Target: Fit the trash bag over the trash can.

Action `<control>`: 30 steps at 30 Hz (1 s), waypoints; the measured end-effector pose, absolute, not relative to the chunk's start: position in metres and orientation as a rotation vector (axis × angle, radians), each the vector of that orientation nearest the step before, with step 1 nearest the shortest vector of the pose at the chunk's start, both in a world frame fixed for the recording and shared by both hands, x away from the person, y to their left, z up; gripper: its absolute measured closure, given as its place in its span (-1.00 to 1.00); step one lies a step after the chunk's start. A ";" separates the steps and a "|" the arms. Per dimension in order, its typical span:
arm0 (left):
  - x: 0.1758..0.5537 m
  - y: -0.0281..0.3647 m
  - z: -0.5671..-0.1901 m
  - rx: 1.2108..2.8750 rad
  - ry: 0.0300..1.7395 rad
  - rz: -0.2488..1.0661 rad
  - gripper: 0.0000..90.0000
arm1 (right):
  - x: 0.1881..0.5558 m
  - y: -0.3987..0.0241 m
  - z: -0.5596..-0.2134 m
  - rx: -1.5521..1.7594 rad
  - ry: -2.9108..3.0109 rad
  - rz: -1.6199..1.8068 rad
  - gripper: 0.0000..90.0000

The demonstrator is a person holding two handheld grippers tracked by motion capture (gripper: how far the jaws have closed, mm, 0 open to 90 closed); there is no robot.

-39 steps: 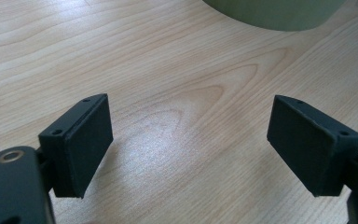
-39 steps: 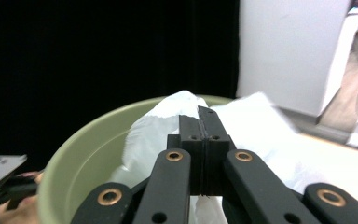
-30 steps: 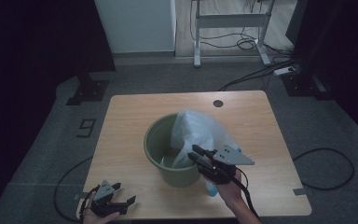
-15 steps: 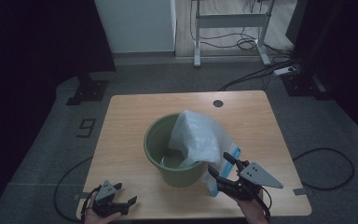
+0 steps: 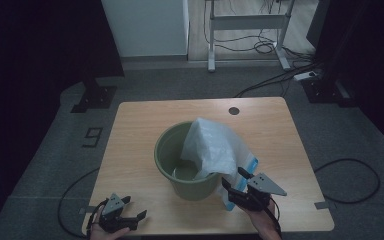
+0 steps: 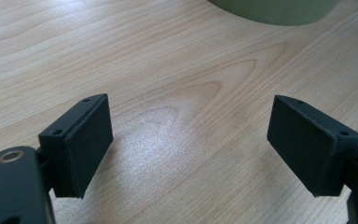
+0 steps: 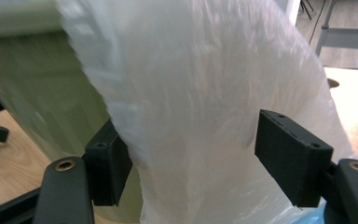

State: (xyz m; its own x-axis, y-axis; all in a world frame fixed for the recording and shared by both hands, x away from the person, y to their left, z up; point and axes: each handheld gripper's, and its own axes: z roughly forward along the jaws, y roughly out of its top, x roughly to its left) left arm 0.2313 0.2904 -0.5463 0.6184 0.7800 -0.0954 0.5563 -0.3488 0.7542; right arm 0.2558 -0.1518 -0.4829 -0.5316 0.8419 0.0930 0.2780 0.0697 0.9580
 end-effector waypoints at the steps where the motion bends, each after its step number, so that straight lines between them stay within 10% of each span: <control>1: 0.231 0.290 -0.546 2.052 1.049 0.360 -0.69 | 0.256 -0.151 -0.486 1.113 1.862 1.467 -0.37; 15: 0.231 0.291 -0.545 2.045 1.050 0.374 -0.68 | 0.266 -0.160 -0.506 1.233 1.876 1.350 0.56; 30: 0.223 0.277 -0.493 1.817 1.083 0.464 -0.63 | 0.276 -0.211 -0.470 1.267 1.695 1.338 0.95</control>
State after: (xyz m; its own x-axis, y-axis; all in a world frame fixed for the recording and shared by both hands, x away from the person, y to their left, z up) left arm 0.2233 0.2767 -0.4929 0.5379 0.8323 -0.1342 0.4775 -0.1696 0.8621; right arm 0.2762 -0.2114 -0.4702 -0.3416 0.9361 0.0843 0.2996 0.0235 0.9538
